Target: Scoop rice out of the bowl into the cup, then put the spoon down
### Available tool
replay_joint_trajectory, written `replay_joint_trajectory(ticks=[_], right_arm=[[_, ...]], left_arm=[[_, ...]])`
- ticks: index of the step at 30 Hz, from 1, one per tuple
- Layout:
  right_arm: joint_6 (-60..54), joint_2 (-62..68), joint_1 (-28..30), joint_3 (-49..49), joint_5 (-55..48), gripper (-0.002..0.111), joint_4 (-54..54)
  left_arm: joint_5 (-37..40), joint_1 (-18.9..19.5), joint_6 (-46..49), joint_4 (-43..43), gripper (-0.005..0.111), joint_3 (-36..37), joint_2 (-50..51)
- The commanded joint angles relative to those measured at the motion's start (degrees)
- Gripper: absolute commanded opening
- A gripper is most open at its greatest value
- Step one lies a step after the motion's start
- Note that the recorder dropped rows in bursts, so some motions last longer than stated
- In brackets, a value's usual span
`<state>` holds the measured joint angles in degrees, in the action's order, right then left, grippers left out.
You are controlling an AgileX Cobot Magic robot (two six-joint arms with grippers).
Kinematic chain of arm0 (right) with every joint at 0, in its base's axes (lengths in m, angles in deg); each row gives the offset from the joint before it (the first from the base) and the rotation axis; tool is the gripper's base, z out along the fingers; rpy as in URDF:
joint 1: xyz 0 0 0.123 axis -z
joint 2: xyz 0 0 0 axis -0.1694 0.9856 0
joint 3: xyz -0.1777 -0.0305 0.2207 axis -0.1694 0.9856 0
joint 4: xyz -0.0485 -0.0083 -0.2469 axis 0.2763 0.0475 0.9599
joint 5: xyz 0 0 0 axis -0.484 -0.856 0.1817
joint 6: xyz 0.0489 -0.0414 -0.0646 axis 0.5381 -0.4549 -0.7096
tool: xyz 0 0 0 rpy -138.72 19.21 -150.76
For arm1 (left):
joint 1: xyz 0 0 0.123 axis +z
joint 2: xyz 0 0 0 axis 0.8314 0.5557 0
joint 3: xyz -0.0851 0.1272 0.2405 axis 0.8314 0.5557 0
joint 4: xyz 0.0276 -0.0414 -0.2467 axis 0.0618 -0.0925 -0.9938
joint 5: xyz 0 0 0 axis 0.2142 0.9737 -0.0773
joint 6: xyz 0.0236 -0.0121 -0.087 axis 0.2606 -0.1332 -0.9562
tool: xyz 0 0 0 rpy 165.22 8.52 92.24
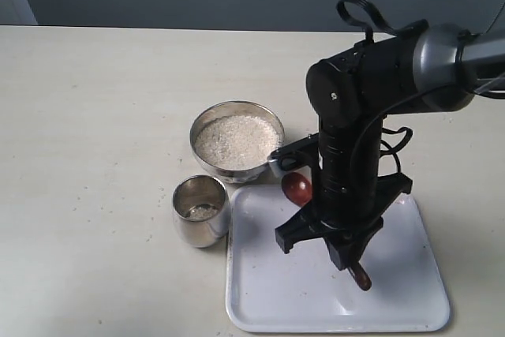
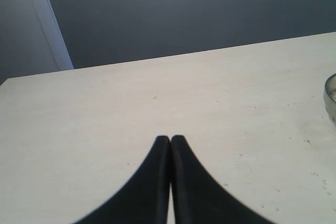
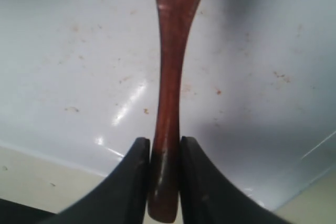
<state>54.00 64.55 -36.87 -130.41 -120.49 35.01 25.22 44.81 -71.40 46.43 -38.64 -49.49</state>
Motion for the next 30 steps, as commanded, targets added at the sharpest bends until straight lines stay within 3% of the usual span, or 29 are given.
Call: replay_joint_trajectory(ticks=[1, 5, 10, 13, 19, 25, 30], right_arm=[[-1.27, 1.15, 0.29, 0.13, 0.09, -0.001, -0.55], [-2.27, 1.54, 0.29, 0.13, -0.39, 0.003, -0.72], [-3.45, 1.54, 0.29, 0.13, -1.48, 0.035, -0.72], [-3.56, 1.54, 0.29, 0.13, -1.48, 0.042, -0.72], [-3.69, -1.20, 0.29, 0.13, -0.59, 0.039, 1.19], [-2.43, -15.05, 0.39, 0.13, 4.52, 0.000, 7.52], [5.27, -28.86, 1.70, 0.13, 9.58, 0.000, 19.25]], left_arm=[[-0.08, -0.20, -0.37, 0.05, 0.000, -0.23, -0.25], [-0.08, -0.20, -0.37, 0.05, 0.000, -0.23, -0.25], [-0.08, -0.20, -0.37, 0.05, 0.000, -0.23, -0.25], [-0.08, -0.20, -0.37, 0.05, 0.000, -0.23, -0.25], [-0.08, -0.20, -0.37, 0.05, 0.000, -0.23, -0.25], [-0.08, -0.20, -0.37, 0.05, 0.000, -0.23, -0.25], [-0.08, -0.20, -0.37, 0.05, 0.000, -0.23, -0.25]])
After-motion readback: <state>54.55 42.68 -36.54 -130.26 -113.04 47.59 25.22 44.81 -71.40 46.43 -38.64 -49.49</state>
